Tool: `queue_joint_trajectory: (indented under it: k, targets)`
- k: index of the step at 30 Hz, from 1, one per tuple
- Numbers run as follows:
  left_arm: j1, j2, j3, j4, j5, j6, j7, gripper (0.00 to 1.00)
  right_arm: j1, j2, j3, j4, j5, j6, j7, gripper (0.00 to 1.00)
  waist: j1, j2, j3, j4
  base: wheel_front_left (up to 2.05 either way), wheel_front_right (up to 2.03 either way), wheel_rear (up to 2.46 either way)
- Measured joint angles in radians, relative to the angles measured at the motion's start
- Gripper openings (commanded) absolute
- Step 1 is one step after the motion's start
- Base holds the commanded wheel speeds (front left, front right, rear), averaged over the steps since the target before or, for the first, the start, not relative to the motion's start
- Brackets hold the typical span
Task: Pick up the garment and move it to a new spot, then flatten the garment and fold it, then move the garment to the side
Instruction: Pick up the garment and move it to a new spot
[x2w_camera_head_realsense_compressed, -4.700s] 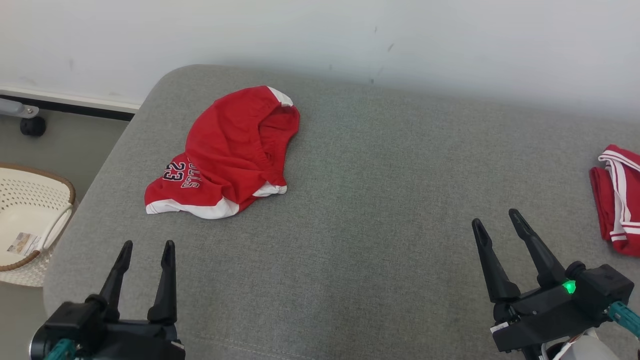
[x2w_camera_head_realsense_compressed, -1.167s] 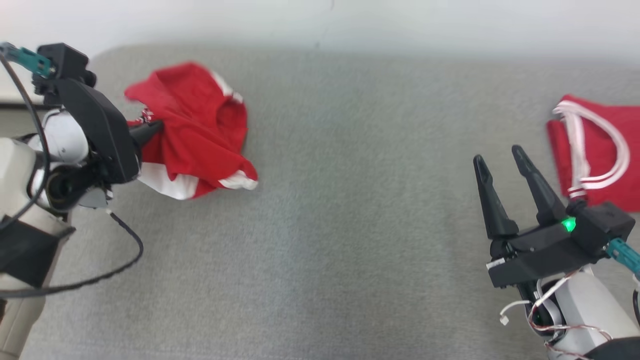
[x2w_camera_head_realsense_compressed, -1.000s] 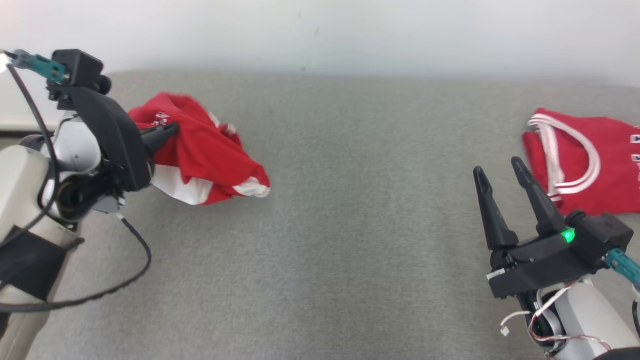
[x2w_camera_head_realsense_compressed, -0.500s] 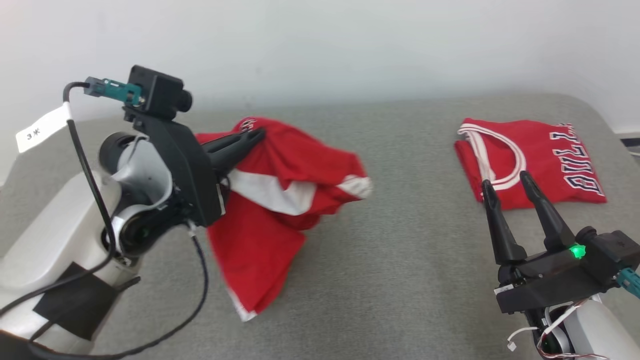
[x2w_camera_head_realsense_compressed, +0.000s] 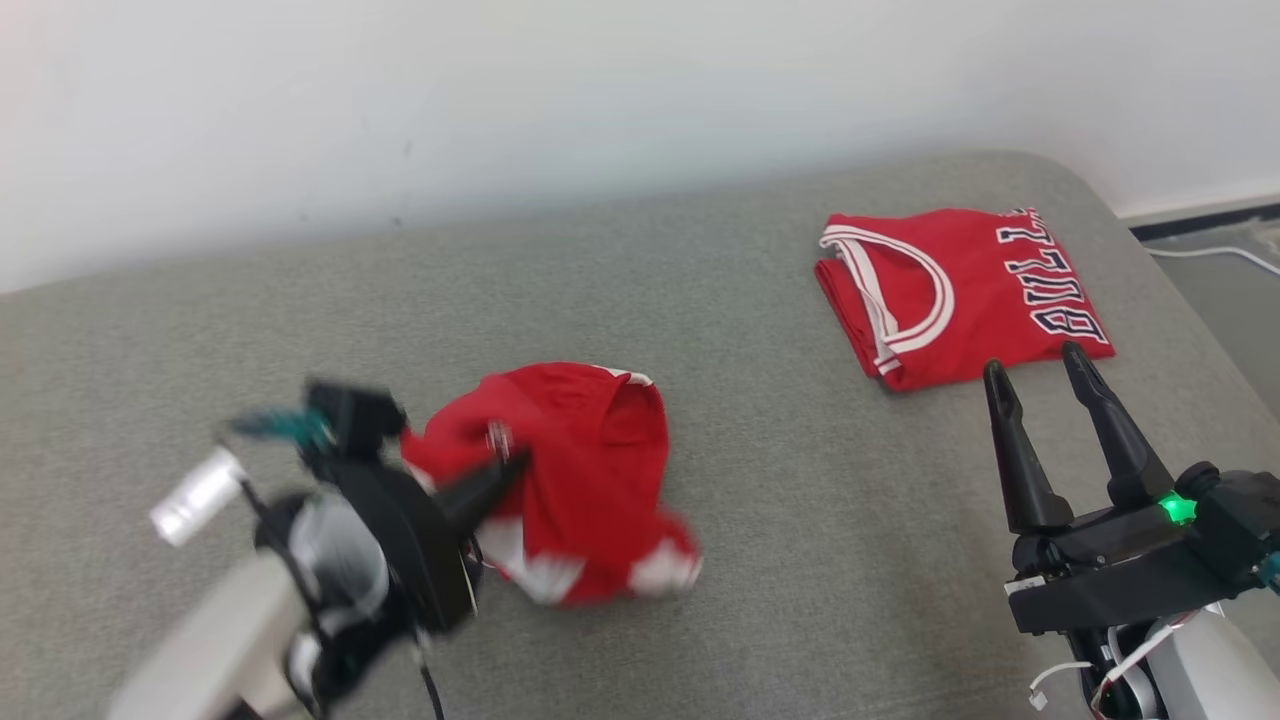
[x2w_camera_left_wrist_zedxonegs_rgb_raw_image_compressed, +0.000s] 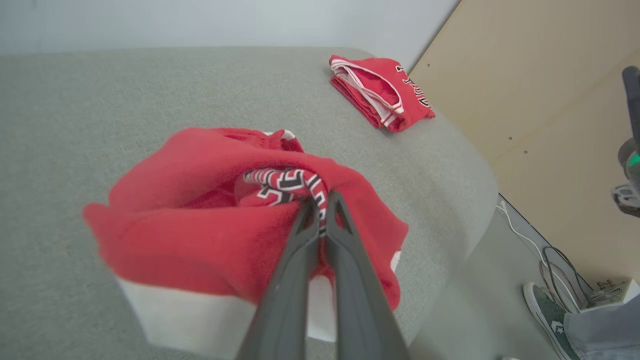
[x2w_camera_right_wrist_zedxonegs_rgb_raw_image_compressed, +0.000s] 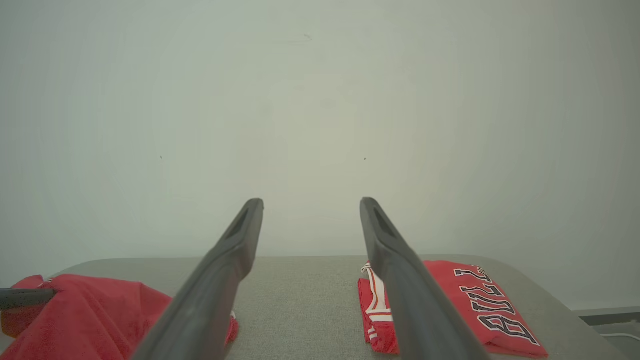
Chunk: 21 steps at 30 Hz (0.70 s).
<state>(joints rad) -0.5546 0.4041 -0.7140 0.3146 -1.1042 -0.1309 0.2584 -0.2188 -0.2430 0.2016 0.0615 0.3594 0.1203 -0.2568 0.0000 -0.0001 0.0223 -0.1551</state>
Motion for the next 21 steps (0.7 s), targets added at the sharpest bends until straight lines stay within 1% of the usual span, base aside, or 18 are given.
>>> queue_joint_trajectory:
  k: [5,10,11,12,13,14,21]
  targets:
    - [0.078,-0.053,-0.065,0.101,0.058,0.000,-0.056,0.00,0.006,-0.003,-0.006,-0.006,0.000,0.000,0.000,1.00,0.0001,0.0000,0.020,-0.020,0.00,0.00,0.00]
    - [0.089,-0.080,-0.078,0.153,0.069,0.000,-0.095,0.00,0.008,-0.013,-0.021,-0.009,0.000,0.000,0.000,1.00,0.0001,0.0001,0.030,-0.023,0.00,0.00,0.00]
    - [0.088,-0.088,-0.079,0.163,0.074,0.000,-0.105,0.31,0.008,-0.015,-0.024,-0.006,0.000,0.000,0.000,1.00,0.0001,0.0000,0.031,-0.021,0.00,0.00,0.00]
    - [0.088,-0.094,-0.085,0.175,0.101,0.000,-0.128,0.47,0.009,-0.015,-0.023,0.006,0.000,0.000,0.000,1.00,0.0001,0.0001,0.029,-0.015,0.00,0.00,0.00]
    - [0.088,-0.094,-0.085,0.175,0.101,0.000,-0.128,0.92,0.009,-0.015,-0.023,0.006,0.000,0.000,0.000,1.00,0.0001,0.0001,0.029,-0.015,0.00,0.00,0.00]
    - [0.088,-0.094,-0.086,0.179,0.112,0.000,-0.139,1.00,0.010,-0.014,-0.021,0.008,0.000,0.000,0.000,1.00,0.0000,0.0001,0.028,-0.011,0.00,0.00,0.00]
    - [0.088,-0.105,-0.081,0.170,0.149,0.000,-0.249,1.00,0.046,-0.013,-0.008,0.028,0.000,0.003,0.000,1.00,0.0000,0.0001,0.013,0.021,0.00,0.00,0.00]
